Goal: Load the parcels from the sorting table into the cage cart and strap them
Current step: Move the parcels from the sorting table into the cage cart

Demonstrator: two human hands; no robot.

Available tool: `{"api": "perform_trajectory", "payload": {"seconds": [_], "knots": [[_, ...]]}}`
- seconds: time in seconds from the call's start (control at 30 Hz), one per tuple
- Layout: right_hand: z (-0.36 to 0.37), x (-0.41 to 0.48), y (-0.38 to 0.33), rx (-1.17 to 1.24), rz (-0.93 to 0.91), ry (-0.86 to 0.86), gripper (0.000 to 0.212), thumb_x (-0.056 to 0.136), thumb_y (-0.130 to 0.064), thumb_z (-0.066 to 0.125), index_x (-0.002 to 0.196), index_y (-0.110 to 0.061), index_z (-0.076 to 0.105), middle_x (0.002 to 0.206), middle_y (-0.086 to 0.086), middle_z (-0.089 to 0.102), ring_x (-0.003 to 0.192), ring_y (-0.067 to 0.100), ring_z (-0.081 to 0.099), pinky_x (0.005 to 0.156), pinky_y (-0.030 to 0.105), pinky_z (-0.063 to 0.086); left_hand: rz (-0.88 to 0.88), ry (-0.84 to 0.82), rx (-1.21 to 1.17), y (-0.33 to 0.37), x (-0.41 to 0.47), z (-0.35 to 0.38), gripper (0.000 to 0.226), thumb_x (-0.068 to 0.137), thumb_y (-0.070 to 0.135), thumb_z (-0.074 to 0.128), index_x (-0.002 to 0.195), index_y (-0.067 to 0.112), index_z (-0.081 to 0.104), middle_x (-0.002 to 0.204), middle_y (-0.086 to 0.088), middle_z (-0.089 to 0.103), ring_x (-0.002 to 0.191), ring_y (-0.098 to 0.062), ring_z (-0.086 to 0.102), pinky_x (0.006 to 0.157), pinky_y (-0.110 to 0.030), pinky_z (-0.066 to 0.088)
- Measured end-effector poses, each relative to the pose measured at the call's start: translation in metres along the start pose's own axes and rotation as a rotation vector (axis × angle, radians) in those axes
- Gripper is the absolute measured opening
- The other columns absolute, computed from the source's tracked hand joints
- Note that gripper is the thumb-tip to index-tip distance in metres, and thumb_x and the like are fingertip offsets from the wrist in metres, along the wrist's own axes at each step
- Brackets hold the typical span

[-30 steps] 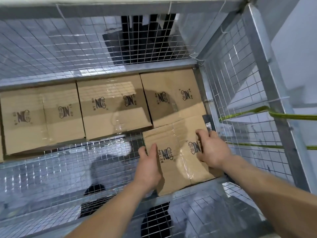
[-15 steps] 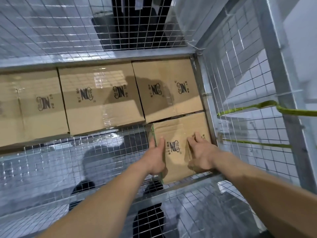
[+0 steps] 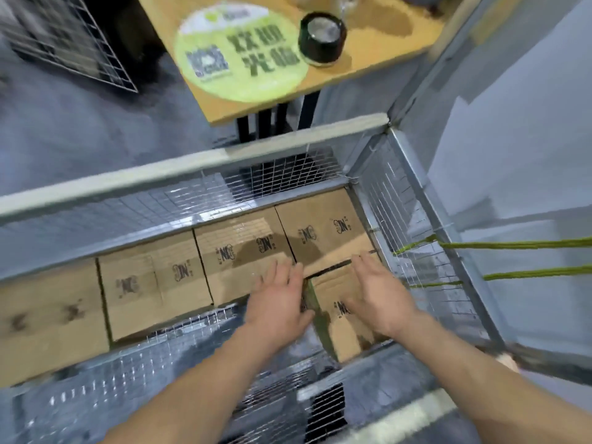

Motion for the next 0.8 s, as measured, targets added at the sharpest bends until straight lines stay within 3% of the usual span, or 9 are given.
{"api": "perform_trajectory", "payload": {"seconds": [0.1,0.27,0.47,0.63,0.8], "knots": [[-0.052,-0.046,-0.044,-0.001,-0.020,0.196,0.081,0.096,-0.053,0.052,0.157,-0.012,0.017,0.165,0.009,0.015,0.152,0.023,0.013,0.122,0.033,0.014,0.073,0.120,0.050,0.003,-0.039,-0.073,0.091,0.092,0.058,0.052,0.156,0.019,0.002,0.165,-0.002,-0.002,0.151,-0.028,-0.007,0.123,-0.050,0.008],[-0.129,-0.120,-0.093,0.047,0.015,0.432,0.086,0.097,-0.059,0.045,0.160,-0.018,0.002,0.167,0.002,-0.002,0.154,0.017,-0.004,0.125,0.034,0.003,0.218,0.290,0.130,0.025,-0.103,-0.183,0.091,0.094,0.062,0.044,0.156,0.019,-0.007,0.164,-0.001,-0.012,0.150,-0.025,-0.016,0.122,-0.045,-0.005],[-0.202,-0.211,-0.116,0.030,0.038,0.716,0.087,0.091,-0.059,0.048,0.157,-0.010,0.021,0.164,0.010,0.018,0.153,0.025,0.013,0.122,0.046,0.022,0.398,0.529,0.186,0.070,-0.165,-0.263,0.092,0.090,0.064,0.046,0.156,0.012,0.010,0.165,-0.009,0.006,0.152,-0.030,-0.002,0.121,-0.047,0.010],[-0.234,-0.292,-0.116,-0.043,0.091,0.899,0.088,0.089,-0.063,0.039,0.156,-0.008,0.025,0.163,0.012,0.023,0.152,0.026,0.016,0.120,0.047,0.024,0.512,0.671,0.226,0.121,-0.217,-0.293,0.093,0.084,0.069,0.033,0.153,0.007,0.023,0.160,-0.013,0.024,0.150,-0.034,0.015,0.115,-0.054,0.031],[-0.241,-0.379,-0.110,-0.060,0.165,1.042,0.089,0.087,-0.061,0.042,0.154,-0.005,0.030,0.161,0.014,0.028,0.150,0.028,0.022,0.116,0.048,0.025,0.637,0.784,0.246,0.170,-0.281,-0.299,0.094,0.083,0.065,0.043,0.151,0.004,0.025,0.158,-0.015,0.028,0.148,-0.036,0.021,0.112,-0.055,0.035]]}}
Point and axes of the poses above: each hand's wrist, its own x-axis towards the middle knuckle, its own z-axis out of the palm, y = z × x, the point moved 2 cm from there along x, towards the middle knuckle
